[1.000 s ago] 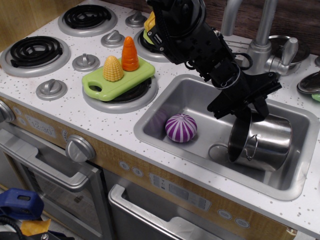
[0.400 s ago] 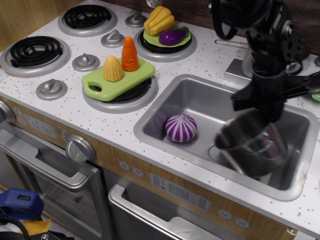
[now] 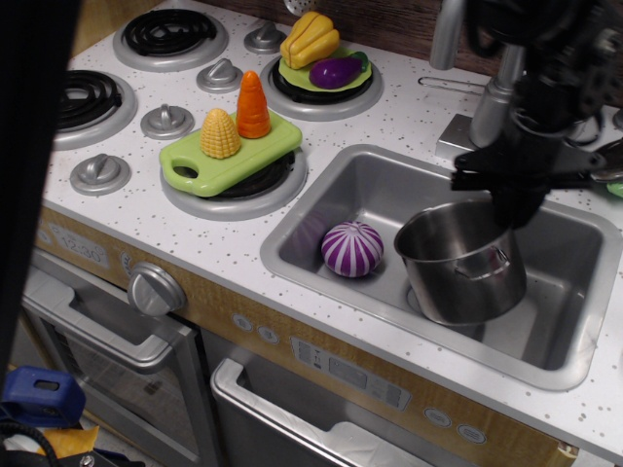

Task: Flip pot upright in sink

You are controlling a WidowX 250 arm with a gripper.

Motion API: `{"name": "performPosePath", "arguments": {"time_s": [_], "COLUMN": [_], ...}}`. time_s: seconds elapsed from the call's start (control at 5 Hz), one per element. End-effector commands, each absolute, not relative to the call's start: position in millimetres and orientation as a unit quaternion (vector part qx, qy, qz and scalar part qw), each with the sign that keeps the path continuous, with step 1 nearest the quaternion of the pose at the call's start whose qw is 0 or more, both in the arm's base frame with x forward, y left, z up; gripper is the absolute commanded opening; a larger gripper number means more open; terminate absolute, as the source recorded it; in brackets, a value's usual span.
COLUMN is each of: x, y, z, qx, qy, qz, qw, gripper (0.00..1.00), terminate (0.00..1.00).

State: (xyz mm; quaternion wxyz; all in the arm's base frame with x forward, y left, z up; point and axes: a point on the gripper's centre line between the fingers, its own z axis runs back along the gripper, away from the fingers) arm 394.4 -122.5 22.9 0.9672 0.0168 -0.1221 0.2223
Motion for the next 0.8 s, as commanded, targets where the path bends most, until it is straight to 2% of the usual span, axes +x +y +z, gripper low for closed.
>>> {"name": "performPosePath", "arguments": {"time_s": [0.0,0.4,0.6], "x": [404.6,404.6,404.6], "y": [-132.2,-132.2,-132.2], "z": [42.0,42.0,42.0], "qx": [0.045,0.045,0.045], "qy": [-0.136,-0.136,-0.136], "qz": [0.191,0.191,0.191], "qw": [0.971,0.971,0.971], "gripper": [1.0,1.0,1.0], "terminate": [0.0,0.0,1.0]}}
